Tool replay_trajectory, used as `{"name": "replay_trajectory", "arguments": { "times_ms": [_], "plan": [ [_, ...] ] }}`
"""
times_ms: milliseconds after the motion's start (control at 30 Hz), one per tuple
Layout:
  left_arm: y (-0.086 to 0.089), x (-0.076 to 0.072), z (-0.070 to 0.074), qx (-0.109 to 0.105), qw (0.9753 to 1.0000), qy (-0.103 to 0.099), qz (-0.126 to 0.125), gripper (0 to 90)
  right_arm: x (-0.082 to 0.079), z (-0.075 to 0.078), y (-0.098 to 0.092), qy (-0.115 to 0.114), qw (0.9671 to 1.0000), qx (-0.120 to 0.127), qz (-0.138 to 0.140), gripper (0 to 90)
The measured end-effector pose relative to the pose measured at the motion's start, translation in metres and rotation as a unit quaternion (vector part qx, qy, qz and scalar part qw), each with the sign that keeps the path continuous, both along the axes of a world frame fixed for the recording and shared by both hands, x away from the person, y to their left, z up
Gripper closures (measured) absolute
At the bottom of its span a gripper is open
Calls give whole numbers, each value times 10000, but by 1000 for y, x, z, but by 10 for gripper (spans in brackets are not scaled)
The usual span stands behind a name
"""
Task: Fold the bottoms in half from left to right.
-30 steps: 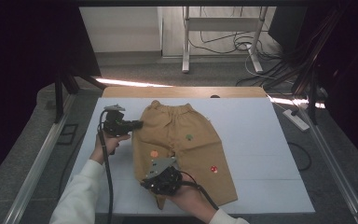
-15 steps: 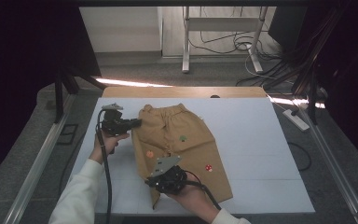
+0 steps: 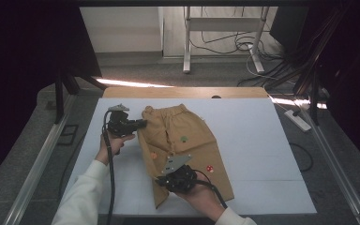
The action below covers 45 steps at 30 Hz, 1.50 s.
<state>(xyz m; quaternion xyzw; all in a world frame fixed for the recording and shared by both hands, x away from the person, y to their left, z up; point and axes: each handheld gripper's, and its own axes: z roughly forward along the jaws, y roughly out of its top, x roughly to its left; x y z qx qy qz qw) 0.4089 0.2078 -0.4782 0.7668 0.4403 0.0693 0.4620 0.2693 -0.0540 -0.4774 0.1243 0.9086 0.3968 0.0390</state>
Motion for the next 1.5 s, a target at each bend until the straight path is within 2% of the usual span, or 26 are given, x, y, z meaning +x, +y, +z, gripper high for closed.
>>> {"name": "replay_trajectory", "arguments": {
  "times_ms": [233, 600, 967, 1500],
  "plan": [
    [-7, 2, -1, 18, 10000, -14, -81, 846, 1, -1, -10, -10, 9999, 18, -111, 865],
    [-29, 8, 3, -41, 9994, -86, -335, 844, 1, 2, -39, -37, 9990, 52, -452, 865],
    [-45, 12, 1, -47, 9989, -77, -466, 841, 8, -1, -67, 67, 9966, 66, -815, 865],
    [-65, 14, 2, -32, 9981, -120, -598, 840, 6, 0, -89, 65, 9952, 99, -972, 865]
  ]
}}
